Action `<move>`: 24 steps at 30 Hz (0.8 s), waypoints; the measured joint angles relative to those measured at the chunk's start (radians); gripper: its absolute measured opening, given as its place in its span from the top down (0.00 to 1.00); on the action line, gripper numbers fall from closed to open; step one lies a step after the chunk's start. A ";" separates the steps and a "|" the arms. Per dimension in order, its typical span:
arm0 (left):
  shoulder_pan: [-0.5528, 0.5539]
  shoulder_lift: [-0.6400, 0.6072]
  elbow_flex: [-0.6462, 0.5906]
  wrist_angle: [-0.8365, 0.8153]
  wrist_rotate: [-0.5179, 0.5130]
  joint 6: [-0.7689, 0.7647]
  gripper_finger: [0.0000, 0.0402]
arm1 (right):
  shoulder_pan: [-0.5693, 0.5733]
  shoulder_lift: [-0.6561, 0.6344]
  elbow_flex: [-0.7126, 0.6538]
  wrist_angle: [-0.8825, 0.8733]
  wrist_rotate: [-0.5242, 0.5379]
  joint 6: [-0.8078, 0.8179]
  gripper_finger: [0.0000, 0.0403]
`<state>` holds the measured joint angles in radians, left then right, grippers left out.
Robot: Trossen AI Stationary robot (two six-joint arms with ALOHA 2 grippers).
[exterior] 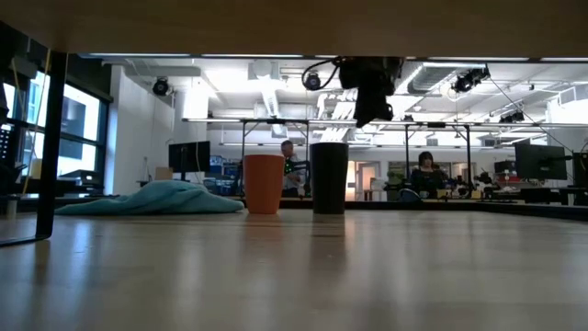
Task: Stack small to large cups/mugs on shelf
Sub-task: Put the black cup on the shelf
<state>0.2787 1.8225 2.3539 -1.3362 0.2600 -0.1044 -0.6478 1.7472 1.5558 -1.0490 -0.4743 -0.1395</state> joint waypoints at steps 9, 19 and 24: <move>-0.011 0.000 0.000 -0.035 -0.002 0.002 0.71 | 0.044 0.016 0.000 0.127 0.082 0.227 0.72; -0.050 0.000 0.000 -0.046 -0.004 0.021 0.71 | 0.050 0.016 0.000 0.130 0.159 0.469 0.71; -0.059 0.000 0.000 -0.096 -0.006 0.025 0.71 | 0.063 0.016 0.000 0.127 0.192 0.603 0.71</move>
<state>0.2197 1.8221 2.3543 -1.4323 0.2543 -0.0795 -0.5844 1.7630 1.5558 -0.9220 -0.2823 0.4636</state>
